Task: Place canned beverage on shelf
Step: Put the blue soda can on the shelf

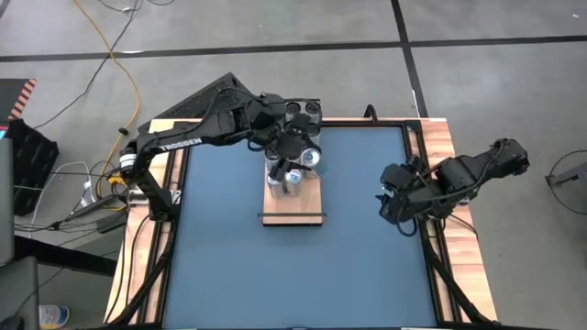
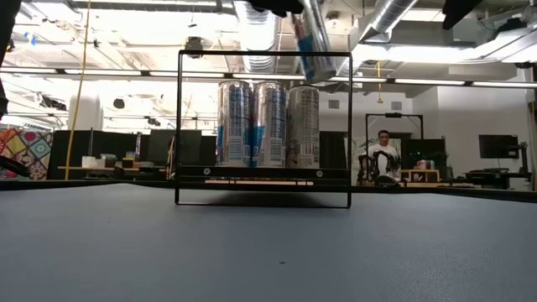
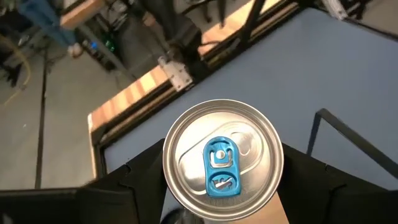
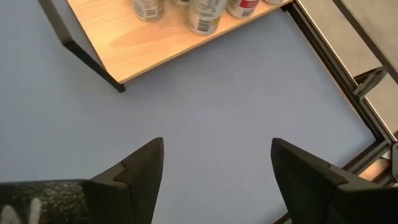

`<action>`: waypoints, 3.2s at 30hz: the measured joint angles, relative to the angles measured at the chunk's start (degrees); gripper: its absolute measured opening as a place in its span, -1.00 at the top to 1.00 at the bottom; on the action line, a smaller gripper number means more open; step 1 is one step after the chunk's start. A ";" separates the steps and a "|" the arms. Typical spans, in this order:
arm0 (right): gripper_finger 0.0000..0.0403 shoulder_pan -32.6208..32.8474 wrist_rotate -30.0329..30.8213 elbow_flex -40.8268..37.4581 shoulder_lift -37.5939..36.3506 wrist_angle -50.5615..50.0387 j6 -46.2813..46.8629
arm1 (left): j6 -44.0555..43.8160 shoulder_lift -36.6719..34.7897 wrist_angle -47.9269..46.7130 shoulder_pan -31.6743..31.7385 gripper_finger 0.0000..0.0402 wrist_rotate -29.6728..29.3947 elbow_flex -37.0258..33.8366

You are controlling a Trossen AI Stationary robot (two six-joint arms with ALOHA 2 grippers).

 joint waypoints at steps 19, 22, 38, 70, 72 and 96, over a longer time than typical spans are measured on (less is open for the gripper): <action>-0.39 1.58 -0.22 0.00 0.00 1.97 0.02 | 7.10 12.01 -1.73 -1.50 -0.14 11.01 5.37; -0.39 1.84 -0.02 0.00 -0.02 2.05 0.02 | 9.60 15.02 -7.95 -1.21 -0.14 12.15 10.76; -0.39 -0.31 0.58 0.00 -0.02 2.01 -0.32 | 14.73 16.38 -10.49 1.31 -0.14 7.79 9.49; -0.39 -5.46 0.73 0.00 -0.01 1.62 -6.03 | 16.99 16.03 -15.83 2.94 -0.14 7.83 9.46; -0.39 -5.44 0.72 0.00 -0.02 1.62 -6.03 | 16.96 16.03 -15.54 2.94 -0.14 8.01 9.17; -0.39 -5.44 0.68 0.00 -0.01 2.43 -6.01 | 14.95 16.21 -13.13 2.83 -0.14 9.86 7.43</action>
